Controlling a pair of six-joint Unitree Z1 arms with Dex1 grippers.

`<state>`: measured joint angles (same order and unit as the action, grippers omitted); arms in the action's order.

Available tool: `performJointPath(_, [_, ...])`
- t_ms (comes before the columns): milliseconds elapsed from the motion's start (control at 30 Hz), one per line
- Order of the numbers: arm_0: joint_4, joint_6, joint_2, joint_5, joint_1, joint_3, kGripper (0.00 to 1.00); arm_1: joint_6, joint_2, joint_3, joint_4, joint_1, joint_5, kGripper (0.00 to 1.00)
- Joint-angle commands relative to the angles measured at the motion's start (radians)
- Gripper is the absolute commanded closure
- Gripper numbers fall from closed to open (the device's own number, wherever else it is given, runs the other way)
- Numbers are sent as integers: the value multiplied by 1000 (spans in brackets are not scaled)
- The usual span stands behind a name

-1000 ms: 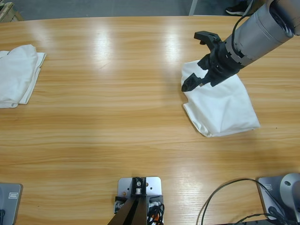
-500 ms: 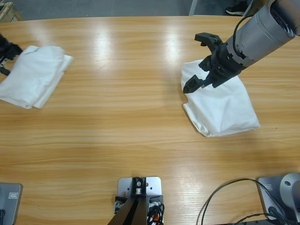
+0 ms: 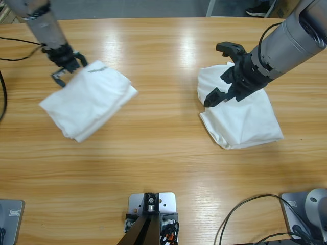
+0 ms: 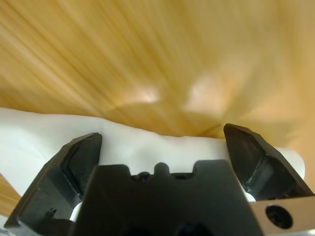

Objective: Fold clothes

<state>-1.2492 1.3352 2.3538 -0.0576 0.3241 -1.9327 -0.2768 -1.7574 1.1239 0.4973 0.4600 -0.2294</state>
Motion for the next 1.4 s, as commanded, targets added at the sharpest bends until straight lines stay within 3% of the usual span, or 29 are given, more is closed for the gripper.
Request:
performJointPath(33, [-18,-45,93,25,239,-83,32,-10,27,-44,-7,-4,15,0])
performJointPath(133, [-59,-63,67,-4,252,-118,32,-43,78,-49,-10,-5,28,0])
performJointPath(200, [-95,-170,1,-81,252,-177,32,-72,142,-40,3,-18,57,0])
performJointPath(267, [-96,-377,-88,-124,264,-243,32,-89,216,-30,28,-42,71,0])
performJointPath(333, [-96,-710,-131,-102,293,-377,32,-199,326,-55,33,-74,87,0])
performJointPath(433, [-138,-1164,-55,69,309,-642,32,-466,455,-184,10,-148,106,0])
performJointPath(500, [-168,-1280,6,190,312,-750,32,-506,443,-231,13,-167,105,0])
performJointPath(567, [-163,-1293,36,287,327,-767,32,-496,359,-240,60,-187,96,0])
performJointPath(700, [-174,-1280,85,288,425,-766,32,-343,208,-205,55,-239,44,6])
performJointPath(800, [-186,-1232,106,268,469,-806,32,-198,114,-64,75,-239,22,116])
performJointPath(867, [-198,-1214,119,265,480,-836,32,-135,36,16,119,-234,49,138])
performJointPath(1000, [-222,-1210,128,264,487,-858,32,-115,-73,97,194,-173,137,121])
performJointPath(1100, [-235,-1209,117,244,487,-870,32,-133,-136,99,210,-129,172,46])
performJointPath(1300, [-251,-1206,108,220,487,-876,32,-163,-223,80,158,-89,164,52])
performJointPath(1400, [-261,-1205,106,219,487,-879,32,-102,-283,66,116,-86,142,55])
